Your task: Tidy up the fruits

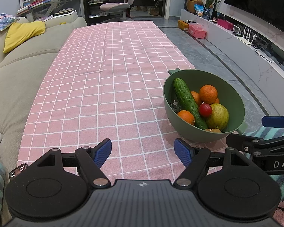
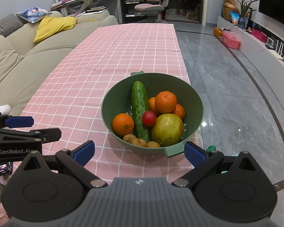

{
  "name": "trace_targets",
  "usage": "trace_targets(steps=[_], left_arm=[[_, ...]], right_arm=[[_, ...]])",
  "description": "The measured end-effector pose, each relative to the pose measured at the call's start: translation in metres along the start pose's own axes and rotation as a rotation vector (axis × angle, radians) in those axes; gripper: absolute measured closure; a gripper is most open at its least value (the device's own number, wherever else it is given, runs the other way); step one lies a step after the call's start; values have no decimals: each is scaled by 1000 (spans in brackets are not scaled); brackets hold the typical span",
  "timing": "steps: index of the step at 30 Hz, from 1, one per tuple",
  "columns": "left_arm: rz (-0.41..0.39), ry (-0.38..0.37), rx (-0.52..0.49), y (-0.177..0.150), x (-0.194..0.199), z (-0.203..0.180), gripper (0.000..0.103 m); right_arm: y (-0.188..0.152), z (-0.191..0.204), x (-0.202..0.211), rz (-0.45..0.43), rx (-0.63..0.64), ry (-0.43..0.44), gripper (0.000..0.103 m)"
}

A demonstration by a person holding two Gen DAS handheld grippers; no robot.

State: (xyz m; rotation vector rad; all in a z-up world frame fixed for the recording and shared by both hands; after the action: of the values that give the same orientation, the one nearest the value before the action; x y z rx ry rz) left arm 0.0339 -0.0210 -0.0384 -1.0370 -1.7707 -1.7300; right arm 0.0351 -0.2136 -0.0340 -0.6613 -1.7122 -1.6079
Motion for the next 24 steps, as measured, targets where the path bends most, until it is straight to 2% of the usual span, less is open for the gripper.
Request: trace_targets(steps=[24], left_arm=[[-8,0,0,-1,3,1,15]], right_arm=[[-3,3,-3,11,4,-1,6]])
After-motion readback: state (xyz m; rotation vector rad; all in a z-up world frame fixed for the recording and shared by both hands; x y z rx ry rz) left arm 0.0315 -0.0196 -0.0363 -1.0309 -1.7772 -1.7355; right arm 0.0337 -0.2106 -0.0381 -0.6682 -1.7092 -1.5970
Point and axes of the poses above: each gripper's, at about its wrist camera, not at the fingertips, and x roughly against the way its jaws point, z to its left, y to its top, the point moved 3 cm from there along -x, roughly the way its jaws point, and after that the axes turned 7 degrees about -y, right-handed, at the moved point
